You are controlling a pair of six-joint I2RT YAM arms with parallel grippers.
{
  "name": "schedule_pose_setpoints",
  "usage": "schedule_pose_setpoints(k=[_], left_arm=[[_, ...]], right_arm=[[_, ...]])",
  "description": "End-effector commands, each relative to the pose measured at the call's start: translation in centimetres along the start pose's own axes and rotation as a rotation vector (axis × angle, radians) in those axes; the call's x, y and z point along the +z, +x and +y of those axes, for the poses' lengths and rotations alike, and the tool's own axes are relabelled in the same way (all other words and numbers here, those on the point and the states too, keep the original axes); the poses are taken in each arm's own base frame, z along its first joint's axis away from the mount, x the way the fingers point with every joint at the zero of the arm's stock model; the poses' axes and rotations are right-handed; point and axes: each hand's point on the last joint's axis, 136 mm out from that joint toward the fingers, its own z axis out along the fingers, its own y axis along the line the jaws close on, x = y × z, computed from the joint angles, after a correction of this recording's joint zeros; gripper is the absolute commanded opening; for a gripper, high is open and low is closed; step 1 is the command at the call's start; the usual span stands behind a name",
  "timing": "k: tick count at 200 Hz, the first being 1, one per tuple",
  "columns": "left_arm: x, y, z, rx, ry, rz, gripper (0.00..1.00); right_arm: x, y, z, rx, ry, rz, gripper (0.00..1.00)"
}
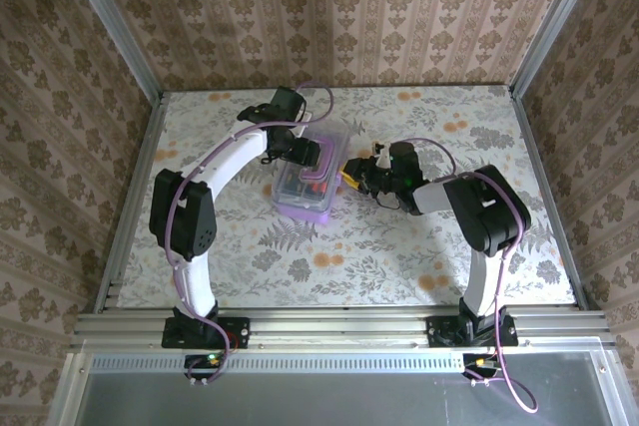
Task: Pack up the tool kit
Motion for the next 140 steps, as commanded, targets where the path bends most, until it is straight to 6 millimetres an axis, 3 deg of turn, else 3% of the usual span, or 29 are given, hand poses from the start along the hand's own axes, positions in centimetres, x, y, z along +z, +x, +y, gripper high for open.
schedule_pose_setpoints(k=[1,35,62,104,140], left_arm=[[5.5,8.8,-3.8,-0.005,0.143,0.339,0.5],[5.9,9.1,-4.3,-0.004,0.151,0.351,0.5],[5.6,8.6,-5.0,-0.037,0.182,0.333,0.5],[4.3,4.7,-7.9,-0.105,0.248,0.22,0.54],[3.9,1.6,-11.5,-0.162,0.324,0.128,0.66]], right_arm=[[1.2,-0.5,0.3,0.045,-0.042,-0.054,0.28],[1.6,-0.6,0.1,0.082,-0.08,-0.064,0.23],[0.1,-1.5,0.0,0.072,-0.04,-0.08,0.25],[-4.4,-4.0,-0.7,-0.016,0.127,-0.123,0.4],[-5.9,-5.9,0.1,-0.039,0.146,-0.123,0.48]])
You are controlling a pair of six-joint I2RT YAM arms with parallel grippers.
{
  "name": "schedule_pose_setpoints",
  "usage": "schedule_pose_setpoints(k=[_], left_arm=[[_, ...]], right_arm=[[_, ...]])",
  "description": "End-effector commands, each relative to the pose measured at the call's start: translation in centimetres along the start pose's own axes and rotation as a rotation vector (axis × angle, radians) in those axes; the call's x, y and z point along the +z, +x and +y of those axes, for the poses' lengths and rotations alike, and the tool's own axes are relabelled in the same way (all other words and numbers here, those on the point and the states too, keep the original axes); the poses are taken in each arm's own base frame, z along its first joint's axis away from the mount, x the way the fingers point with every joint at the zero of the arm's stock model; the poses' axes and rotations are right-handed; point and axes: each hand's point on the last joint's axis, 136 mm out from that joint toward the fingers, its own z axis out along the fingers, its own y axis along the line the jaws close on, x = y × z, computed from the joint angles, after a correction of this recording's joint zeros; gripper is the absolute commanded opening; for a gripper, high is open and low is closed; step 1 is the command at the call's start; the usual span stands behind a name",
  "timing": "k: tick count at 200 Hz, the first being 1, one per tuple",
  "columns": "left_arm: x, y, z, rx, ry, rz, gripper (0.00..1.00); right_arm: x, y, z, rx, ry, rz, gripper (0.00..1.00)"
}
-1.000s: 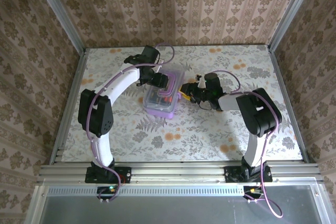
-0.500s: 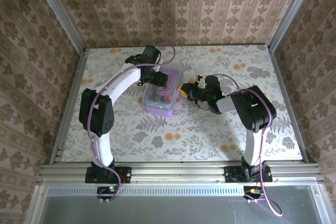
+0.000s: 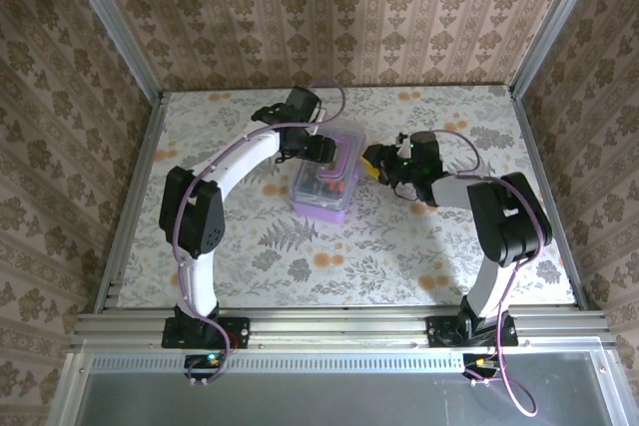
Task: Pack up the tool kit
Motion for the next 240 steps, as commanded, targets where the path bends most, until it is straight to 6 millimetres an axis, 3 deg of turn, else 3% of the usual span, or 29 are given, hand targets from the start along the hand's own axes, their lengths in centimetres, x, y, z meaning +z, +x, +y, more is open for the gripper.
schedule_pose_setpoints(k=[1,27,51,68,105,126,138,145,174,194,207,219,240], left_arm=[[3.5,4.4,-6.2,-0.115,0.219,0.182,0.67],[3.4,3.4,-7.5,-0.127,0.243,0.14,0.78],[2.5,2.8,-6.0,-0.115,0.188,0.116,0.99],[1.2,2.2,-4.7,-0.11,0.155,0.097,1.0],[-4.9,-0.3,-2.8,-0.059,0.126,-0.031,1.0],[-9.3,-1.3,-2.6,0.039,0.061,-0.152,1.0],[-11.8,-1.4,-1.9,0.077,-0.02,-0.24,1.0],[-13.2,-1.1,-1.5,0.087,-0.061,-0.293,1.0],[-17.5,2.2,1.7,0.063,-0.205,-0.469,1.0],[-19.0,5.3,5.4,0.032,-0.335,-0.596,1.0],[-19.3,7.0,7.9,0.047,-0.423,-0.729,1.0],[-19.0,8.6,9.8,0.095,-0.487,-0.858,1.0],[-19.0,11.7,13.1,0.107,-0.597,-1.03,1.0]], right_arm=[[-0.9,-0.8,-0.3,-0.044,0.061,0.012,0.48],[-2.2,-2.4,-0.5,-0.043,0.091,-0.021,0.53],[-3.5,-3.3,-0.5,-0.051,0.106,-0.04,0.55],[-4.5,-4.0,-0.3,-0.063,0.116,-0.056,0.58],[-7.9,-5.8,1.5,-0.117,0.145,-0.123,0.7],[-10.3,-6.1,3.7,-0.189,0.146,-0.159,0.81],[-11.7,-5.7,5.3,-0.25,0.143,-0.18,0.95],[-12.7,-5.4,6.3,-0.284,0.141,-0.2,1.0],[-17.4,-3.3,10.1,-0.488,0.165,-0.323,1.0],[-20.8,-3.5,9.1,-0.504,0.325,-0.557,1.0],[-22.2,-3.6,8.8,-0.668,0.394,-0.673,1.0],[-22.5,-3.6,7.8,-0.835,0.458,-0.72,1.0],[-21.0,-2.7,4.9,-1.188,0.535,-0.673,1.0]])
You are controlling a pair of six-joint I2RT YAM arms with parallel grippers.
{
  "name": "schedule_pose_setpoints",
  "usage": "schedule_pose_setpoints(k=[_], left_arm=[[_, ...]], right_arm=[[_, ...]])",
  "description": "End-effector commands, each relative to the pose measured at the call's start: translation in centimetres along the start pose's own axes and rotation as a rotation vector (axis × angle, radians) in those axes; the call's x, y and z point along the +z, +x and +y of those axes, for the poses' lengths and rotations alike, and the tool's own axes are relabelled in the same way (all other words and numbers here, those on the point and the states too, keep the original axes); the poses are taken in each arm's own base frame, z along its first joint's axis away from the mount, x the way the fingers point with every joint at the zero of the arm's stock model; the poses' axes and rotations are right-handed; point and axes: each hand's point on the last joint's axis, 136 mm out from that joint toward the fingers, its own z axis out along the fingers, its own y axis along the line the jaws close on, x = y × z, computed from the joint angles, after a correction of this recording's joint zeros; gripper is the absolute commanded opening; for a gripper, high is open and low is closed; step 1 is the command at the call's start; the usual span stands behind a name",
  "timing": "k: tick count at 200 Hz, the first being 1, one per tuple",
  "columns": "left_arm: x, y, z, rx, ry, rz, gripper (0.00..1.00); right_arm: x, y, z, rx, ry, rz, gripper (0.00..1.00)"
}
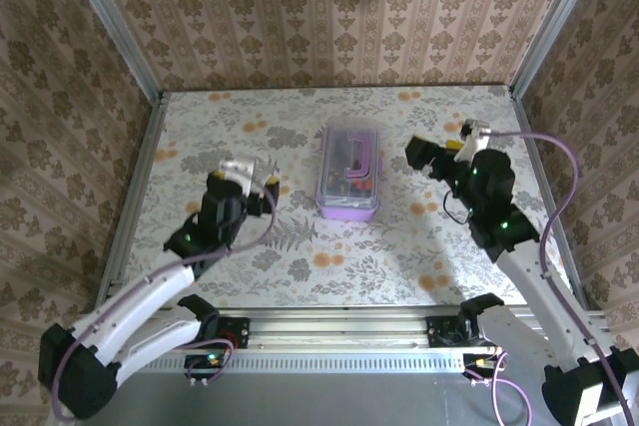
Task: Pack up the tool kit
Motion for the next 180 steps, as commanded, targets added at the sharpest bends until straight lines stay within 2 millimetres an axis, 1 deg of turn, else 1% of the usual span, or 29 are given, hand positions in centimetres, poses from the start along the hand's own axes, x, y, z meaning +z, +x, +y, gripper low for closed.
schedule_pose_setpoints(k=[1,12,27,31,35,47,64,69,74,84,90,97,101,113,115,116,121,130,133,142,147,152,157,164,180], left_arm=[[-1.2,-1.2,4.7,0.034,-0.217,-0.311,1.0],[-1.5,0.3,7.0,0.018,-0.311,-0.33,1.0],[-0.8,2.4,9.6,0.011,-0.393,-0.269,1.0],[-0.5,2.9,10.1,0.013,-0.398,-0.248,1.0],[-0.2,3.3,10.4,0.008,-0.4,-0.233,1.0],[0.8,4.5,11.8,-0.037,-0.412,-0.197,1.0],[2.6,6.0,13.4,-0.088,-0.405,-0.171,1.0],[3.2,6.4,13.5,-0.078,-0.393,-0.162,1.0],[3.7,6.4,13.5,-0.071,-0.386,-0.172,1.0],[4.7,6.0,13.6,-0.071,-0.378,-0.206,1.0],[5.3,5.6,13.4,-0.027,-0.36,-0.225,1.0],[6.1,5.7,13.1,-0.006,-0.349,-0.224,1.0],[6.6,6.1,13.3,-0.007,-0.357,-0.209,1.0],[8.7,7.8,13.2,-0.016,-0.325,-0.15,1.0],[9.1,7.6,13.1,-0.002,-0.314,-0.155,1.0],[9.2,7.5,13.1,0.002,-0.313,-0.16,1.0],[9.6,7.1,13.2,0.016,-0.313,-0.151,1.0],[10.4,7.7,12.8,-0.004,-0.27,-0.069,1.0],[10.8,7.8,12.6,-0.007,-0.245,-0.049,1.0],[11.8,7.5,12.5,0.006,-0.192,-0.033,1.0],[12.0,7.7,12.5,-0.017,-0.169,-0.014,1.0],[12.0,8.0,13.0,-0.05,-0.17,0.006,1.0],[12.0,7.9,13.4,-0.062,-0.17,-0.001,1.0],[11.9,7.8,13.5,-0.061,-0.172,-0.015,1.0],[11.9,7.8,13.5,-0.062,-0.173,-0.014,1.0]], right_arm=[[1.0,3.6,-4.4,-0.455,0.164,-0.02,1.0],[1.3,4.7,-5.9,-0.488,0.204,-0.062,1.0],[2.1,6.7,-7.2,-0.508,0.199,-0.062,1.0],[2.3,7.0,-7.4,-0.506,0.201,-0.063,1.0],[2.7,7.7,-8.0,-0.495,0.207,-0.057,1.0],[3.4,8.7,-9.1,-0.466,0.224,-0.059,1.0],[4.5,9.8,-9.7,-0.48,0.224,-0.053,1.0],[4.8,10.0,-10.0,-0.481,0.228,-0.05,1.0],[5.0,10.1,-10.2,-0.478,0.236,-0.052,1.0],[5.4,10.6,-11.1,-0.46,0.254,-0.051,1.0],[5.5,10.8,-11.6,-0.448,0.267,-0.055,1.0],[5.6,11.0,-12.0,-0.436,0.274,-0.065,1.0],[5.9,11.9,-12.6,-0.432,0.282,-0.044,1.0],[6.3,12.7,-13.2,-0.424,0.292,-0.049,1.0],[6.4,13.0,-13.4,-0.424,0.296,-0.044,1.0],[6.4,12.7,-13.3,-0.425,0.293,-0.058,1.0],[6.6,12.6,-13.6,-0.431,0.305,-0.073,1.0],[6.7,12.9,-13.8,-0.429,0.335,-0.046,1.0],[6.8,12.7,-13.9,-0.419,0.338,-0.039,1.0],[7.5,12.8,-14.5,-0.389,0.344,0.016,1.0],[8.0,12.6,-15.0,-0.372,0.357,0.033,1.0],[8.3,12.7,-15.9,-0.353,0.382,0.067,1.0],[8.4,12.6,-16.4,-0.319,0.369,0.085,1.0],[8.4,12.5,-16.4,-0.285,0.327,0.082,1.0],[8.4,12.6,-16.5,-0.289,0.336,0.081,1.0]])
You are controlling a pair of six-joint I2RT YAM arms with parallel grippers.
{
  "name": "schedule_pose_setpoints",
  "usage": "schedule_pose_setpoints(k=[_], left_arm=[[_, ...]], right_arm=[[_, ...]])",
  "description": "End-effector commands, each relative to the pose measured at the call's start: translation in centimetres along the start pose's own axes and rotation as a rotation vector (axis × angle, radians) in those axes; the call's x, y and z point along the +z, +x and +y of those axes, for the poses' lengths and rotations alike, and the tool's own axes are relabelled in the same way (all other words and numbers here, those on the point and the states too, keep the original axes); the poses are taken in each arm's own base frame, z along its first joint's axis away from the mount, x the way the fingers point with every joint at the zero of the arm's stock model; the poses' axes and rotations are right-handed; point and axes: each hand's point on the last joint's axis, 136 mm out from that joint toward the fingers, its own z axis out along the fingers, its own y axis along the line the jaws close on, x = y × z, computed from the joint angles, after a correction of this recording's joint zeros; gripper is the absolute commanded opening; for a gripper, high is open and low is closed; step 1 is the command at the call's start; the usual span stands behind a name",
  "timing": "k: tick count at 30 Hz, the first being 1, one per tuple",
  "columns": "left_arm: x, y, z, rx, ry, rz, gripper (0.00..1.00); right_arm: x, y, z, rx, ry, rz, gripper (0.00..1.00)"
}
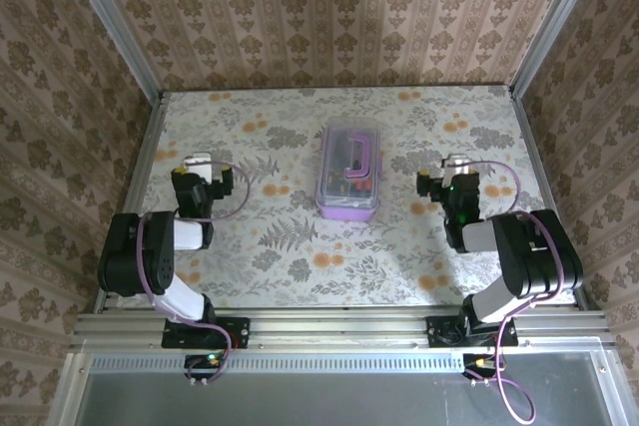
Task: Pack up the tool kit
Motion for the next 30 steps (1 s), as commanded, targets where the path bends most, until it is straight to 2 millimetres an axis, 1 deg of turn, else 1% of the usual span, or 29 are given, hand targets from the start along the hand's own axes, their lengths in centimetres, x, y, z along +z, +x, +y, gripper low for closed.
schedule_pose_setpoints(k=[1,3,6,10,14,30], left_arm=[[-0.25,0.92,-1.17,-0.019,0.083,0.036,1.0],[-0.27,0.9,-1.22,-0.015,0.085,0.035,1.0],[-0.25,0.87,-1.38,-0.012,0.089,0.038,1.0],[-0.23,0.91,-1.38,-0.01,0.089,0.039,1.0],[-0.25,0.84,-1.8,0.002,0.104,0.036,1.0],[-0.23,0.88,-1.59,-0.003,0.094,0.04,1.0]], right_arm=[[0.21,-0.65,-0.32,0.061,-0.014,0.004,1.0],[0.22,-0.69,-0.3,0.056,-0.011,0.005,1.0],[0.21,-0.77,0.27,0.026,-0.012,0.004,1.0],[0.2,-0.71,0.28,0.026,-0.012,0.006,1.0],[0.18,-0.66,0.27,0.025,-0.012,0.006,1.0],[0.16,-0.63,0.3,0.027,-0.016,0.007,1.0]])
